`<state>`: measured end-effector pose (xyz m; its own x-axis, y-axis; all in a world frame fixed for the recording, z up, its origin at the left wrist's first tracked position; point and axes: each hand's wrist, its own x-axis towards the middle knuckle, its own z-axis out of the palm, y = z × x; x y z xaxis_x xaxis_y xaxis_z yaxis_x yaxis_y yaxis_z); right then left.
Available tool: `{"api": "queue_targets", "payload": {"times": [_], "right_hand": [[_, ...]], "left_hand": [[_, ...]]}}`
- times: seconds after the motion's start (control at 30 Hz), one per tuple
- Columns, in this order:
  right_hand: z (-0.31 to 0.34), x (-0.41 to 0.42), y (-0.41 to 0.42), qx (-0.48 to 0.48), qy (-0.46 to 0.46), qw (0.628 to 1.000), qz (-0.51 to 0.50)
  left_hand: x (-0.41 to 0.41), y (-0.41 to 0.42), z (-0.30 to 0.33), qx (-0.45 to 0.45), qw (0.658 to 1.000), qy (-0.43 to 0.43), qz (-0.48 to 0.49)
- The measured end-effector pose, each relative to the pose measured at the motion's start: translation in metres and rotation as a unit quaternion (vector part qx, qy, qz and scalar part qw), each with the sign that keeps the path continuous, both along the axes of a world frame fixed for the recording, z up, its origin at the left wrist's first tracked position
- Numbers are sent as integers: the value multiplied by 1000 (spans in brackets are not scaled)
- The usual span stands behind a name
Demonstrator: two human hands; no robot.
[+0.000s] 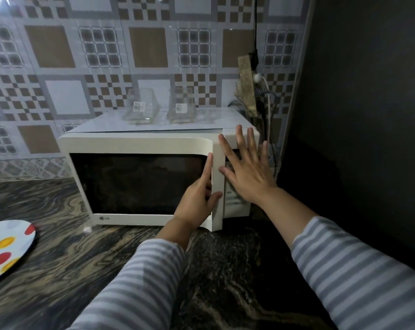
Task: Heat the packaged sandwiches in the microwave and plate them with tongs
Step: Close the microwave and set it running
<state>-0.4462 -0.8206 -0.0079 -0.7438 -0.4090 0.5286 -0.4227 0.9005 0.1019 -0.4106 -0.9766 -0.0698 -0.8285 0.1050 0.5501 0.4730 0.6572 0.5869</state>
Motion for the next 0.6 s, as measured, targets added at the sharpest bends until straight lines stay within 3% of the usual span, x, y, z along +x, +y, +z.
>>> {"api": "queue_targets", "payload": {"times": [0.07, 0.2, 0.37, 0.6], "right_hand": [[6, 7, 3, -5, -5, 1000, 14], [23, 12, 0, -10, -7, 1000, -1], [27, 17, -8, -6, -29, 999, -22], [29, 33, -13, -26, -50, 998, -39]], "left_hand": [[12, -13, 7, -38, 995, 57, 75], [18, -48, 39, -137, 934, 199, 263], [7, -69, 77, -278, 908, 61, 306], [20, -68, 85, -284, 912, -11, 296]]}}
